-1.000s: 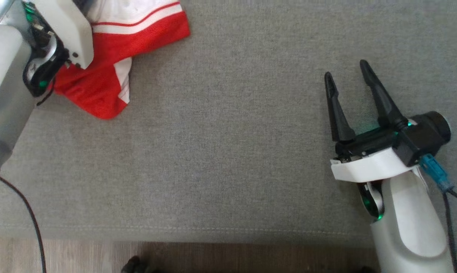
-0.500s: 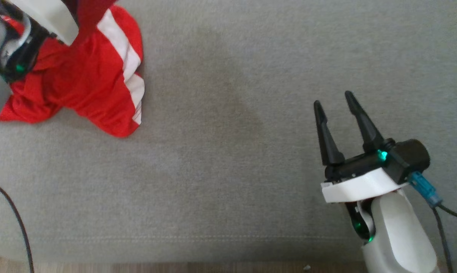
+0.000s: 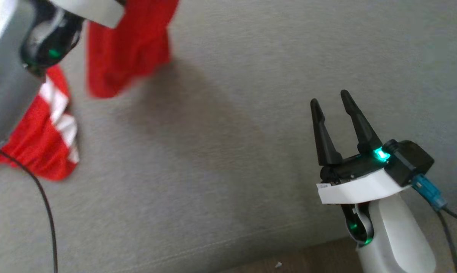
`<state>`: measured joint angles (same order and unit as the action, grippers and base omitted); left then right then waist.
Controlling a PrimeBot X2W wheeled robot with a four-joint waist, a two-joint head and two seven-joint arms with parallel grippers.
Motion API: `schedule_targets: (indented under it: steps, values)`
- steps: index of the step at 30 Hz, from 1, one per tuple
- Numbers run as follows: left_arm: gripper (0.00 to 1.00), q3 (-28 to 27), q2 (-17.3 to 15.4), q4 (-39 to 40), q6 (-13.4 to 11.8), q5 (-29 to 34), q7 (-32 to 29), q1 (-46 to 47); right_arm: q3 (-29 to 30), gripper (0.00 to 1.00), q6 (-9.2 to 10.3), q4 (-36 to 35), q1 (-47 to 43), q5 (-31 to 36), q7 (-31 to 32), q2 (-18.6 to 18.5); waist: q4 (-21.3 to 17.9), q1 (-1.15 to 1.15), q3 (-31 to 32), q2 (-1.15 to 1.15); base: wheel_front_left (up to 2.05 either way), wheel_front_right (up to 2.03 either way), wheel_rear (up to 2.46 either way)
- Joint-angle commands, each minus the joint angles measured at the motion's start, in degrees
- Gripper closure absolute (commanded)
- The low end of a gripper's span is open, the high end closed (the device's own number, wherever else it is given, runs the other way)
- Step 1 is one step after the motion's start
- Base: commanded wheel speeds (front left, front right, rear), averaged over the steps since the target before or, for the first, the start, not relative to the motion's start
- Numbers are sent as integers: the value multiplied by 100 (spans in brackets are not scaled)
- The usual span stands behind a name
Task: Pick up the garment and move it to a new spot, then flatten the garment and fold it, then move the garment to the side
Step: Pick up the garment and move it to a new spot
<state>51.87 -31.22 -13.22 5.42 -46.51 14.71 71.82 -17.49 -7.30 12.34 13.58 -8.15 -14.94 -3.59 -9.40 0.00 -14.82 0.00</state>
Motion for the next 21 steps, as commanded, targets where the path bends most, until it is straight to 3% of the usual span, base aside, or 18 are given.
schedule_targets:
  steps: [1, 8, 12, 15, 17, 21]
  values:
    - [100, -234, -42, 168, -82, 78, -9, 484, -143, 0, -19, -264, 65, -126, -6, 70, -584, 0, 6, 0, 0, 0, 0]
    - [100, 108, 286, 159, -96, 199, -253, 520, -156, 0, -19, -583, 85, -449, -6, 70, -1178, 0, -291, 0, 0, 0, 0]
    - [100, 315, 288, 42, -179, 182, -180, -76, -217, 0, -19, -756, 62, -716, -6, 71, -1355, 0, -480, 0, 0, 0, 0]
    - [100, 316, 285, -135, -441, 343, -16, -771, -140, 0, -19, -845, -15, -722, -6, 71, -1285, 0, -576, 0, 0, 0, 0]
    - [100, 132, 457, -282, -555, 323, 20, -1354, -74, 0, -19, -801, -85, -679, -6, 71, -1147, 0, -613, 0, 0, 0, 0]
    - [100, -318, 775, -675, -571, 900, 26, -2368, -142, 0, -19, -654, -113, -537, -6, 71, -864, 0, -601, 0, 0, 0, 0]
